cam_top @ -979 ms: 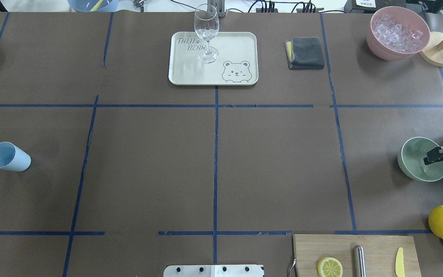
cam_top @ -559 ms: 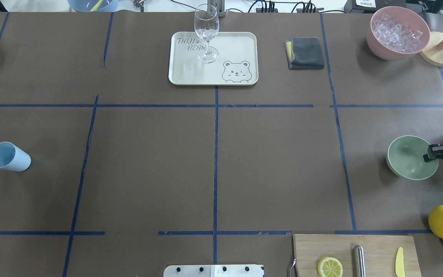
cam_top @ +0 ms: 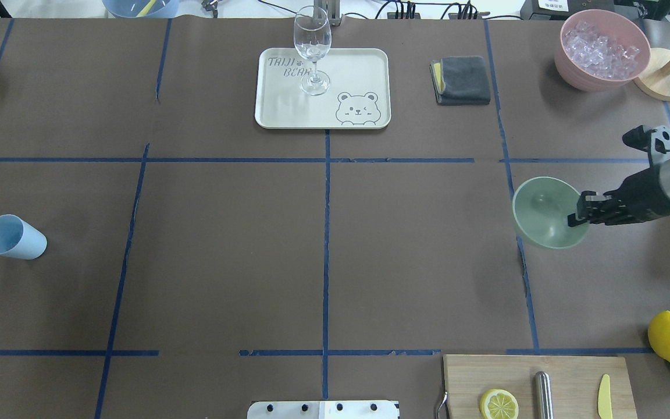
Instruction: Pour ice into bowl
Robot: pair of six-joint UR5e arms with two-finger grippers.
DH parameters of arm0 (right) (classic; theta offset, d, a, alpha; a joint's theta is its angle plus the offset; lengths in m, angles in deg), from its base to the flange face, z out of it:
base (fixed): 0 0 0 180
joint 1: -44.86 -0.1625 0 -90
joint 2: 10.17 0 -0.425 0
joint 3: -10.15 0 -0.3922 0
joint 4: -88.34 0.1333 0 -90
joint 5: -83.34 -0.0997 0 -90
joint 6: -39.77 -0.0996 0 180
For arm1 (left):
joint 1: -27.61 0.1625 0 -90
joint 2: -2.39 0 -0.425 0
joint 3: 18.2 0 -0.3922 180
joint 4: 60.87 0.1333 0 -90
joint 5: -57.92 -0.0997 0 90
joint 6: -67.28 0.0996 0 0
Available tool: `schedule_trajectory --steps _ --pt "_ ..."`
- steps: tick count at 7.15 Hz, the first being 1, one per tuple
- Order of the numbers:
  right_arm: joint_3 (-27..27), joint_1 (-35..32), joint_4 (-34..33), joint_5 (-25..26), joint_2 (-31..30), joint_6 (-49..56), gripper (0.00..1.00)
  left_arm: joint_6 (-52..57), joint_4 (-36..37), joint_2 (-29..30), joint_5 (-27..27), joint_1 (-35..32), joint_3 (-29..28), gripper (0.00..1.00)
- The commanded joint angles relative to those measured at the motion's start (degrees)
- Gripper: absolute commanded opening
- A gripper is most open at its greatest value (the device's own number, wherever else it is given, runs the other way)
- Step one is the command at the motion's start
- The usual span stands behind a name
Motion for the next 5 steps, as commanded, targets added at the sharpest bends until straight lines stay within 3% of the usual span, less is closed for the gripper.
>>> schedule_trajectory --steps 1,2,4,5 --pt "0.7 12.1 -0.2 5.9 9.7 -15.7 0.00 0.0 -1.7 0.2 -0.1 0.5 0.0 1.00" --pt "0.6 18.1 -2.6 11.3 13.9 -19.8 0.00 -0.4 -7.4 0.2 -0.2 0.8 -0.3 1.00" --pt "0.4 24.8 -24.6 17.7 30.5 -22.4 0.00 -0.1 -14.9 0.2 -0.3 4.3 0.0 1.00" --pt "-0.4 27.4 -29.6 22.7 33.8 -22.6 0.00 -0.4 -20.9 0.2 -0.3 5.8 -1.3 1.00"
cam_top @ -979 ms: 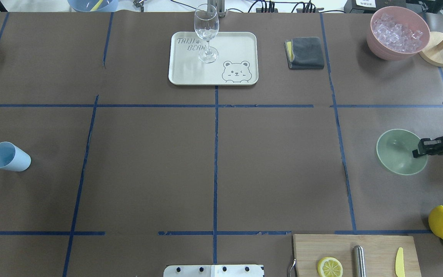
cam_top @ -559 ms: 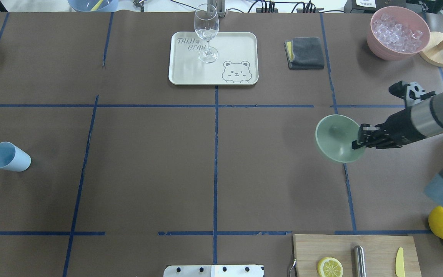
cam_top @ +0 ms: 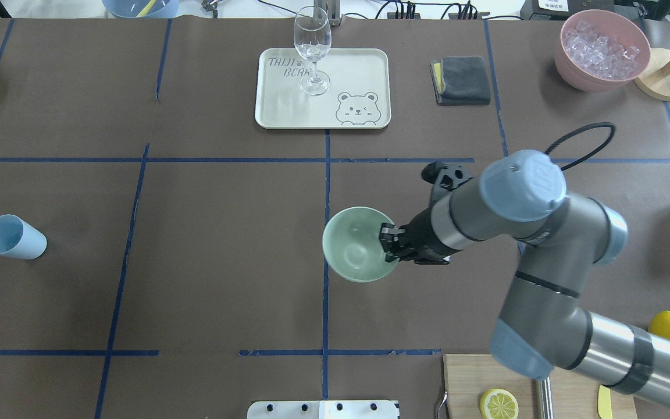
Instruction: Pour ice into bowl
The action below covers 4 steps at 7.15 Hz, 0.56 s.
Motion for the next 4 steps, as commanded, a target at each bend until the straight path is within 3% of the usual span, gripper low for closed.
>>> schedule_trajectory --steps 1,3,4 --pt "-2.8 5.1 -8.7 6.1 8.2 -3.1 0.00 -0.3 -8.9 0.0 0.0 3.1 -1.3 1.00" --pt "-12.9 6.6 -6.4 8.3 15.4 -6.2 0.00 0.0 -9.1 0.0 -0.2 3.3 -0.6 1.00" --pt "-15.8 7.5 -3.5 9.8 15.9 -7.6 0.00 0.1 -11.5 -0.2 -0.7 3.3 -0.9 1.00"
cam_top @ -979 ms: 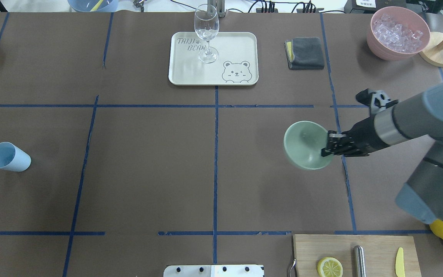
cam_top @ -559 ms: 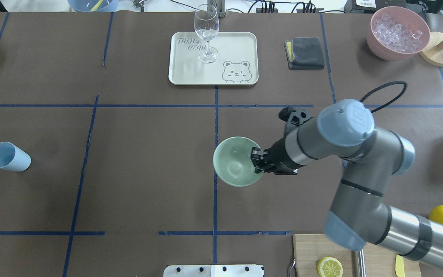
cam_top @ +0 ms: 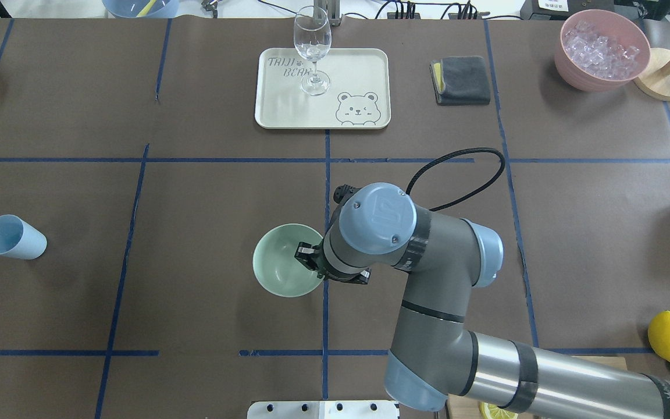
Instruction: Pour ice into bowl
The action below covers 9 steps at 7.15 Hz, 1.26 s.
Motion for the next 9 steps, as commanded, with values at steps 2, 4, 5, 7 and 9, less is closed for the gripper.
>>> schedule_trajectory --steps 2,4,5,7,9 --pt "-7.1 1.4 5.0 2.2 3.6 -1.8 0.00 0.3 -7.0 -1.2 -2.8 0.4 -0.4 1.00" --pt "-8.6 1.4 7.4 2.2 4.7 -2.9 0.00 0.2 -10.2 -2.1 -3.0 0.4 -0.6 1.00" --pt "-8.7 1.4 7.3 2.2 4.6 -2.9 0.27 0.0 -10.3 -2.6 -3.0 0.4 -0.6 1.00" --pt "-8.6 1.4 7.1 2.5 5.0 -3.1 0.99 -3.2 -10.5 -2.7 -4.4 1.8 -0.5 1.00" --pt "-2.3 -1.7 6.8 1.6 3.5 -2.8 1.00 -15.5 -15.3 -2.9 -5.0 3.9 -0.4 0.96"
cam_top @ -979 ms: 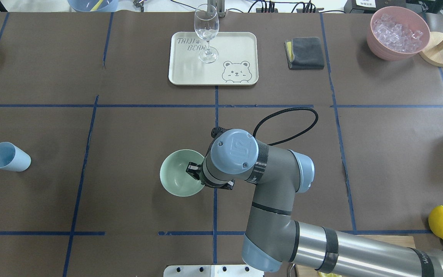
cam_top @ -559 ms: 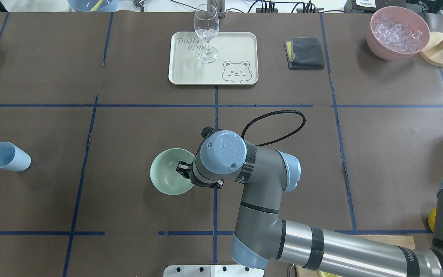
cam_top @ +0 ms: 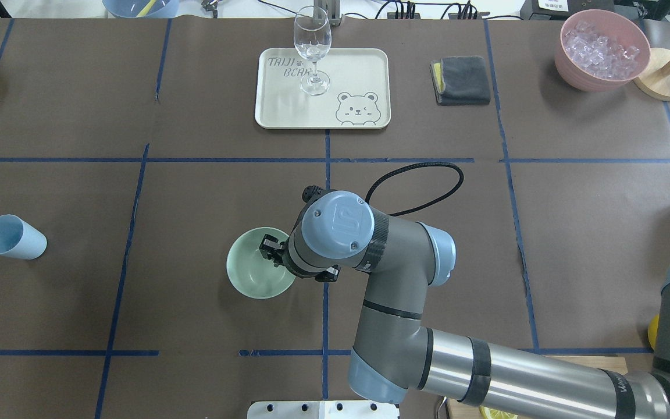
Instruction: Pour ice into bowl
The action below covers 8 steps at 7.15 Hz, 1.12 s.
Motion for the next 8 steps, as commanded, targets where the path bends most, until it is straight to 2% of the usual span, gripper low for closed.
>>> schedule_trajectory --steps 1,2,3,4,5,6,7,8 --pt "5.8 -6.5 -0.3 -5.8 -1.7 0.1 1.00 -19.5 -12.8 -3.4 -6.1 5.5 0.3 0.96" --pt "10.0 -10.8 -0.2 -11.8 -6.6 0.6 1.00 -32.2 -21.6 -5.8 -13.9 12.7 0.6 0.96" --pt "12.1 -12.3 0.2 -12.3 -9.9 2.0 1.00 -37.6 -25.3 -9.5 -21.3 18.5 2.7 0.98" --pt "12.0 -12.8 0.3 -11.9 -10.4 5.5 1.00 -38.1 -25.8 -14.3 -29.4 21.7 6.1 0.99" --pt "11.6 -12.8 0.4 -11.6 -10.7 6.1 1.00 -38.0 -25.8 -18.8 -34.0 22.2 9.9 0.99" --pt "11.7 -12.8 0.4 -11.5 -10.7 6.1 1.00 -38.6 -31.1 -21.4 -38.7 23.2 10.1 0.99" --pt "11.7 -12.7 0.4 -11.4 -10.6 6.0 1.00 -42.6 -36.4 -22.6 -41.1 25.7 10.0 0.99" --pt "11.8 -12.7 0.5 -11.4 -10.6 5.9 1.00 -47.7 -36.6 -22.7 -55.2 35.9 9.0 0.99"
